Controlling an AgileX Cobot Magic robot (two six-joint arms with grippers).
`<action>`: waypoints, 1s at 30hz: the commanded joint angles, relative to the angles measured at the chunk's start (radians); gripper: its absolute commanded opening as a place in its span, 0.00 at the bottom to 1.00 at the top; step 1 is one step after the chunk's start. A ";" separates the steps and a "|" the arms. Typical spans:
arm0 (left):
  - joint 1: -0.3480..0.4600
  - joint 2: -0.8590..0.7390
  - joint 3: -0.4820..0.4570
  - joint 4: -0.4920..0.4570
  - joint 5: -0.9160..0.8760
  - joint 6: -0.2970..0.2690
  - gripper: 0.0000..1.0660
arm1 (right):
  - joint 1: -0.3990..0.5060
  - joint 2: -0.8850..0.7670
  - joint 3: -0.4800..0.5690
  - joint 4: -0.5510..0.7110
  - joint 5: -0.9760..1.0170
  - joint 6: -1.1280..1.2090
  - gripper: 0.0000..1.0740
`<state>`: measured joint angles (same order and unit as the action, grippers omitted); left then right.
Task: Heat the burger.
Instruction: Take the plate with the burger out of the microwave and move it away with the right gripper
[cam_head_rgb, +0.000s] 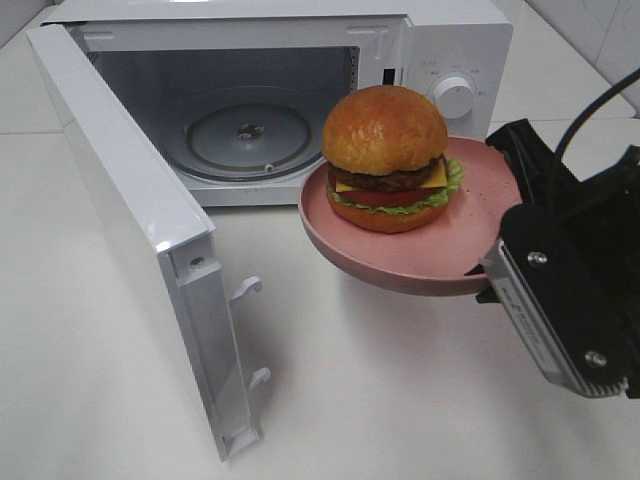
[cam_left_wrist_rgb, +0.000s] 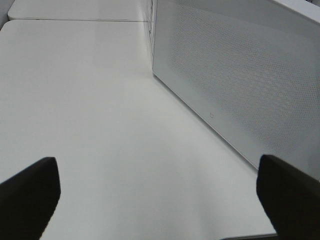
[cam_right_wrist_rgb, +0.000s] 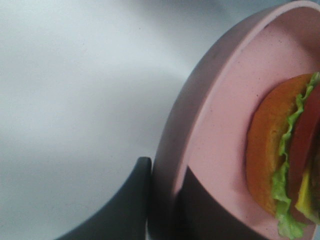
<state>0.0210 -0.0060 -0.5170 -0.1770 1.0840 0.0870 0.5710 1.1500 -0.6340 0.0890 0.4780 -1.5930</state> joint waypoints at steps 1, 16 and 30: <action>0.002 -0.004 0.001 -0.007 -0.014 -0.003 0.94 | -0.002 -0.102 0.027 -0.057 -0.004 0.066 0.00; 0.002 -0.004 0.001 -0.007 -0.014 -0.003 0.94 | -0.002 -0.356 0.053 -0.324 0.152 0.422 0.00; 0.002 -0.004 0.001 -0.007 -0.014 -0.003 0.94 | -0.002 -0.395 0.053 -0.587 0.221 1.063 0.00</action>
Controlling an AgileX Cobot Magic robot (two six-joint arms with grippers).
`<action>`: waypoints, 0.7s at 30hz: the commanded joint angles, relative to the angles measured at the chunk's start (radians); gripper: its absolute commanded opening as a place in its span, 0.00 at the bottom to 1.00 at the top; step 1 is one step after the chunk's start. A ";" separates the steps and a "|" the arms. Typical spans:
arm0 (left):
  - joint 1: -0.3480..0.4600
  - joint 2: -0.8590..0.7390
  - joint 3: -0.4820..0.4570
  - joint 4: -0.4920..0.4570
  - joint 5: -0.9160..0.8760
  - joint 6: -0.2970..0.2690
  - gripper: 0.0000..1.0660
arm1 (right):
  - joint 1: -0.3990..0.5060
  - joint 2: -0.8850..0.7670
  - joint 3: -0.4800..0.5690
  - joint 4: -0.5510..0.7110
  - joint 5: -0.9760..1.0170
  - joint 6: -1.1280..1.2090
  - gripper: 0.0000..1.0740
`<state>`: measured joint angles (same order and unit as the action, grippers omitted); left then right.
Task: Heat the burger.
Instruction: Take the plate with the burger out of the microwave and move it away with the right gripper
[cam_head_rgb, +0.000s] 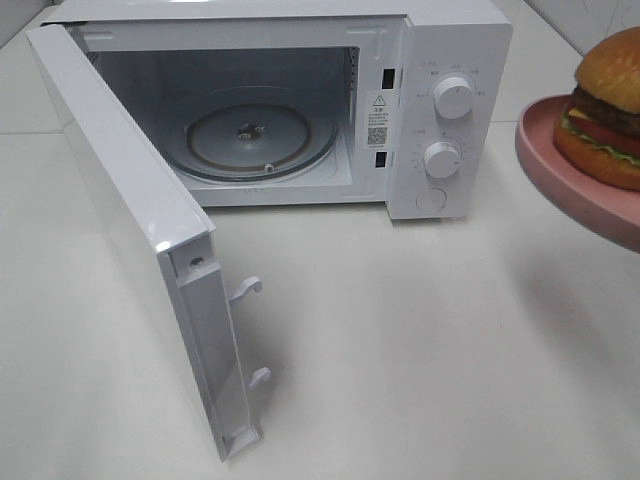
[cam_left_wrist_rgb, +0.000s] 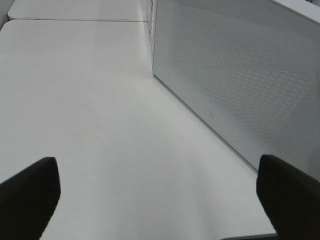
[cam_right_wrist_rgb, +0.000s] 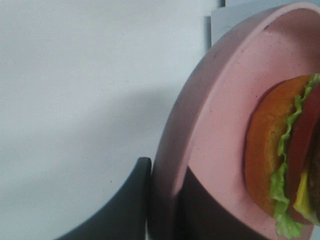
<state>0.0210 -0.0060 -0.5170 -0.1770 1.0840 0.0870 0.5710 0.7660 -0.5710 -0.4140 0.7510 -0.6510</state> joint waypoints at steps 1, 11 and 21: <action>0.002 -0.004 0.001 -0.007 -0.014 -0.003 0.94 | -0.002 -0.011 -0.010 -0.084 -0.052 0.121 0.00; 0.002 -0.004 0.001 -0.007 -0.014 -0.003 0.94 | -0.002 -0.011 -0.005 -0.247 -0.028 0.376 0.00; 0.002 -0.004 0.001 -0.007 -0.014 -0.003 0.94 | -0.002 -0.011 0.093 -0.339 0.014 0.546 0.00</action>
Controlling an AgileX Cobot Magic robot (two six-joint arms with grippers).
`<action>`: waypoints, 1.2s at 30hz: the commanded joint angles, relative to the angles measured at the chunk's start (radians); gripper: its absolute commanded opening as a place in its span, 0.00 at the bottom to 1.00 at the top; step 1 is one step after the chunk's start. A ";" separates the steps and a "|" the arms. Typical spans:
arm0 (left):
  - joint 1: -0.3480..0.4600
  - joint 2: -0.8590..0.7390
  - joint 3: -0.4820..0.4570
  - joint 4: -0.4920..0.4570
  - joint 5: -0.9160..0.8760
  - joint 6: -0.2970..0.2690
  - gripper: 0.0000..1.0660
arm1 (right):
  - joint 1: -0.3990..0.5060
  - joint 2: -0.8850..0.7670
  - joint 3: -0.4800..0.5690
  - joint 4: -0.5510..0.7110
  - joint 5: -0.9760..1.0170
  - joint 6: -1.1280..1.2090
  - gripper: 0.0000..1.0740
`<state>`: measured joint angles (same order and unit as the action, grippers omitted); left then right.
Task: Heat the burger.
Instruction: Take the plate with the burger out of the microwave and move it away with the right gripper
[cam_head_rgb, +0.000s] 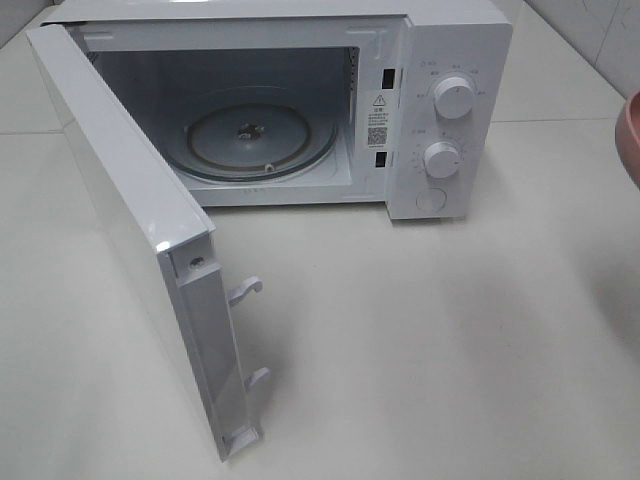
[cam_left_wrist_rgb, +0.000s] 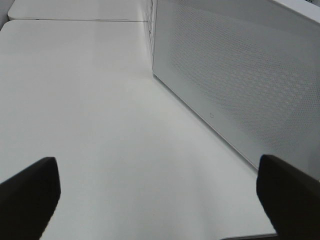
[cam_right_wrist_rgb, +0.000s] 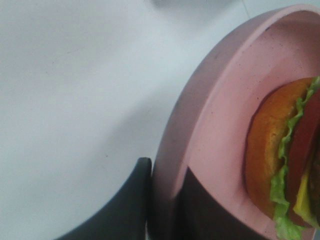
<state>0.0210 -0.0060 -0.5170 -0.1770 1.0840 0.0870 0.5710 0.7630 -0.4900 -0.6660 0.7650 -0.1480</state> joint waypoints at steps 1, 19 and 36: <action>0.002 -0.004 0.001 -0.007 -0.014 -0.003 0.94 | -0.002 -0.008 0.012 -0.087 0.000 0.043 0.00; 0.002 -0.004 0.001 -0.007 -0.014 -0.003 0.94 | -0.002 -0.005 0.018 -0.108 0.179 0.310 0.00; 0.002 -0.004 0.001 -0.007 -0.014 -0.003 0.94 | -0.002 0.313 0.017 -0.159 0.218 0.706 0.00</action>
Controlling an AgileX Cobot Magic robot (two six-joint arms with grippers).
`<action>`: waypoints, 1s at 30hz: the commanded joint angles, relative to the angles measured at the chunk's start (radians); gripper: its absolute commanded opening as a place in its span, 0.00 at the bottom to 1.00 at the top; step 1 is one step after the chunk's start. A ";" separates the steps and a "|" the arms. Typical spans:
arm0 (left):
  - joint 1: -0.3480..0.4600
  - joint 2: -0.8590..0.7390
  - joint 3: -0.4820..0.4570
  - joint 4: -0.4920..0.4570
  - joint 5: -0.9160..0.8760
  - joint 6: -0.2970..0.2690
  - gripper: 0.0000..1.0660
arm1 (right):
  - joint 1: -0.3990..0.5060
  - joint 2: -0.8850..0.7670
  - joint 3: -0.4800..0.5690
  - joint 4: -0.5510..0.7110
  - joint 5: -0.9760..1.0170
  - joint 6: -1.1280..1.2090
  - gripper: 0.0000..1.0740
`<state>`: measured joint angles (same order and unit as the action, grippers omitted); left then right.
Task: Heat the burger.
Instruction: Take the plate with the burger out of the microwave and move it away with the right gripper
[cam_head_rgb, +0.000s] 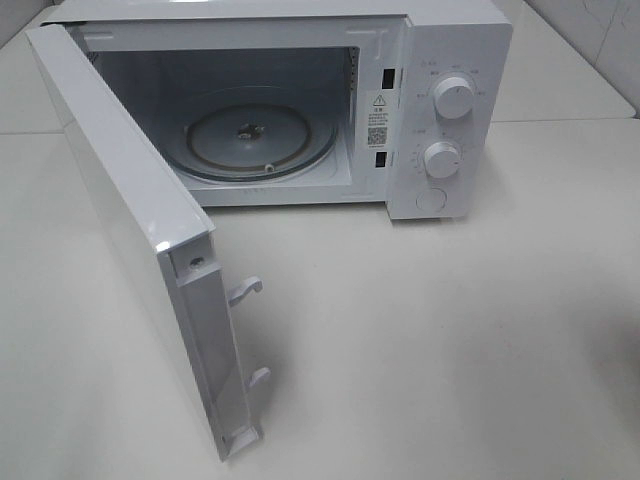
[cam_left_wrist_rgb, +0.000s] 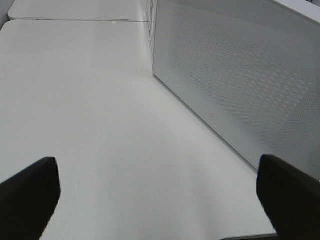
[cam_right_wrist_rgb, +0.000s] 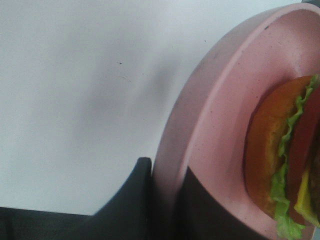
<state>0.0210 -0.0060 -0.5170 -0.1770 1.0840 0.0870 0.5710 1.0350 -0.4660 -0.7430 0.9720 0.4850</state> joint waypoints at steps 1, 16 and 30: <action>0.002 -0.004 0.001 -0.007 -0.014 -0.003 0.94 | -0.002 0.041 -0.007 -0.082 0.011 0.073 0.00; 0.002 -0.004 0.001 -0.007 -0.014 -0.003 0.94 | -0.002 0.395 -0.007 -0.177 -0.108 0.460 0.00; 0.002 -0.004 0.001 -0.007 -0.014 -0.003 0.94 | -0.002 0.635 -0.016 -0.342 -0.194 0.694 0.00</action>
<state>0.0210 -0.0060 -0.5170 -0.1770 1.0840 0.0870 0.5710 1.6710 -0.4770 -1.0260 0.7260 1.1620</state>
